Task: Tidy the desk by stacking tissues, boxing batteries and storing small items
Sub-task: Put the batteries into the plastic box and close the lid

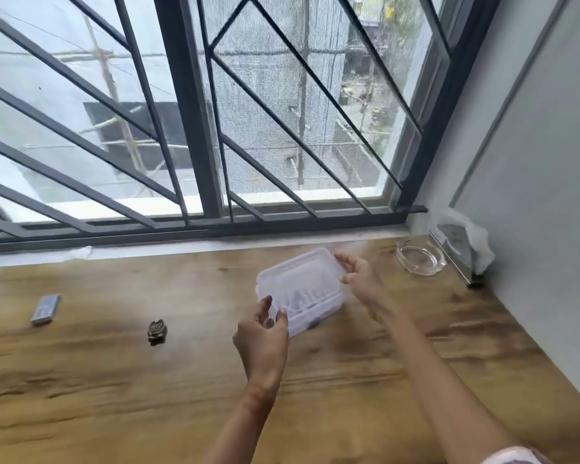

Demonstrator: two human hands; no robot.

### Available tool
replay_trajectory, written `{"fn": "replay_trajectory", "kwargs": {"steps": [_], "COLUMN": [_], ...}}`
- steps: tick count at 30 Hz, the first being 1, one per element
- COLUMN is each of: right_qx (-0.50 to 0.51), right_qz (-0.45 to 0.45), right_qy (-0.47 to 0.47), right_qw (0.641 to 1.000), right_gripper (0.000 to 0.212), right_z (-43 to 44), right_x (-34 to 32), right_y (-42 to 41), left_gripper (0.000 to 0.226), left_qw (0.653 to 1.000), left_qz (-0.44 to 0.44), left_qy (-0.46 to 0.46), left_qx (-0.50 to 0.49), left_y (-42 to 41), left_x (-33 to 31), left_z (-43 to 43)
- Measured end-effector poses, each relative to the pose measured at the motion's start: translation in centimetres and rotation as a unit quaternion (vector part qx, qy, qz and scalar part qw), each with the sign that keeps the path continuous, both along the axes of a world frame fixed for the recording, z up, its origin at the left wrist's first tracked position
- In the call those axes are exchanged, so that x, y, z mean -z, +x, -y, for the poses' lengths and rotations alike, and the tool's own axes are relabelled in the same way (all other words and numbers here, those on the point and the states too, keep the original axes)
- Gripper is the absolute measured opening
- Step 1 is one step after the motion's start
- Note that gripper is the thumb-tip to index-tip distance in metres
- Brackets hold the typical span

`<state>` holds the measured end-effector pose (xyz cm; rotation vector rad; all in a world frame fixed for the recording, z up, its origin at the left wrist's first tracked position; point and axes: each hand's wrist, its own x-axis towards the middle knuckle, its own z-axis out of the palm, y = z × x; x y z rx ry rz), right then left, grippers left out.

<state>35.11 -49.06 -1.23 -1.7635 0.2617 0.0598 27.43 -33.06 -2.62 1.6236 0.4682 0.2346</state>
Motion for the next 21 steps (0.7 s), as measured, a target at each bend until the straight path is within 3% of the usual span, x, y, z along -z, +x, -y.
{"fn": "replay_trajectory", "kwargs": {"steps": [9,21], "right_qx": [-0.018,-0.006], "right_qz": [-0.002,0.010], "right_qy": [-0.037,-0.029], "right_qw": [0.999,1.000], "right_gripper": [0.054,0.054], "right_z": [-0.1,-0.3], "right_x": [2.1,3.6], "right_y": [0.4,0.5], "left_gripper": [0.027,0.032], "left_qw": [0.993,0.996], "left_qz": [-0.038,-0.077], "left_qy": [0.104,0.022], "left_qx": [-0.048,-0.036], "left_y": [0.6,2.1], "left_x": [1.1,2.0], "left_z": [0.1,-1.1]}}
